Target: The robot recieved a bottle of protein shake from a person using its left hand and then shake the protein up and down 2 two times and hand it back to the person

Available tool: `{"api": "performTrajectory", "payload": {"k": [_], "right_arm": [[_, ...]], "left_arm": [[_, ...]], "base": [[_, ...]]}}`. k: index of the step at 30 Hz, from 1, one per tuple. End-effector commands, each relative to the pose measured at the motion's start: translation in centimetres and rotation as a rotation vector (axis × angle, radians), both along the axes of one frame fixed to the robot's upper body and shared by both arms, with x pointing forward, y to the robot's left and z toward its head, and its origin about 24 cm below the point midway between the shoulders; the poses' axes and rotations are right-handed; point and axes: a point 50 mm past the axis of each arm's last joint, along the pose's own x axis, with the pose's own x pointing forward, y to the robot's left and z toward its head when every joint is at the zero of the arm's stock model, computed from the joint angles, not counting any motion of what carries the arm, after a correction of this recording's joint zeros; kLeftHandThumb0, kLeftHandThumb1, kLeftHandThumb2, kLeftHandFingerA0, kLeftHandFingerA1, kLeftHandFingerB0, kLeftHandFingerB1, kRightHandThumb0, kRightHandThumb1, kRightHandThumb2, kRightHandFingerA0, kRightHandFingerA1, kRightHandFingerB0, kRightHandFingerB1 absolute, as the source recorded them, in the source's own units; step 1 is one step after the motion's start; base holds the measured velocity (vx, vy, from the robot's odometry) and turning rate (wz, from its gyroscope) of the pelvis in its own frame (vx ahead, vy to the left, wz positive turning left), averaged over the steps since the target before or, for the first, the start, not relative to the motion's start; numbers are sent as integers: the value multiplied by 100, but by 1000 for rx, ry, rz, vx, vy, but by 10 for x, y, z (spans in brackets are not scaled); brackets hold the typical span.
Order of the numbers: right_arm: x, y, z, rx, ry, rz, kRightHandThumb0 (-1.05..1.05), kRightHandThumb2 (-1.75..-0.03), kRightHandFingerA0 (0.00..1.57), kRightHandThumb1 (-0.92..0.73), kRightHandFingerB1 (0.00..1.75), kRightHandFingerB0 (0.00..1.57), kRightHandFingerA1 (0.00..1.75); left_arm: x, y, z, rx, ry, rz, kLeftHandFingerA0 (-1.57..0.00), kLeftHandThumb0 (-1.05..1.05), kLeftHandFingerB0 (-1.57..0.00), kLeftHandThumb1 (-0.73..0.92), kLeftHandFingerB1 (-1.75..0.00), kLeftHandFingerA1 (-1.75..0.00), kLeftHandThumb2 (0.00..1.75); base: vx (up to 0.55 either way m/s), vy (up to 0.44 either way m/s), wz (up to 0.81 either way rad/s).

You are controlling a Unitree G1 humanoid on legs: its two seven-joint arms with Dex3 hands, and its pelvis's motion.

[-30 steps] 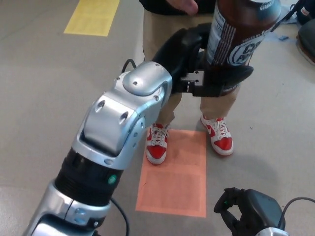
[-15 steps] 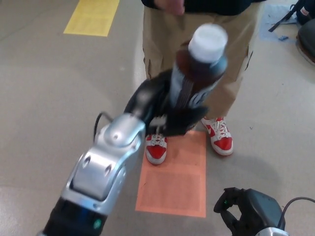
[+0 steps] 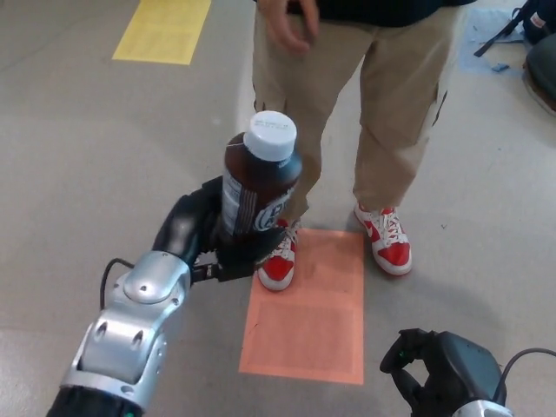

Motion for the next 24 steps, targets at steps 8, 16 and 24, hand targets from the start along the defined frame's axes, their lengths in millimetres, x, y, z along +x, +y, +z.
{"api": "performTrajectory", "payload": {"k": [8,16,24], "right_arm": [[8,-5,8,-4,-48,-20,-48,-112,106,-52,88,92,104],[16,-7,15,8,-66,-27,-48,-114,105,-53,88,92,103],[12,-2,10,20,-40,-32,-47,-112,106,-53,89,92,103]], "left_arm": [[31,3,72,-60,-146,-8,-115,-21,-74,82,-93,-69,65],[13,1,1,147,75,-156,-116,-25,-74,84,-90,-66,65],[42,-11,149,-143,-315,-139,-110,-19,-76,83,-85,-81,64]], "base": [[0,0,0],[0,0,0],[0,0,1]]}}
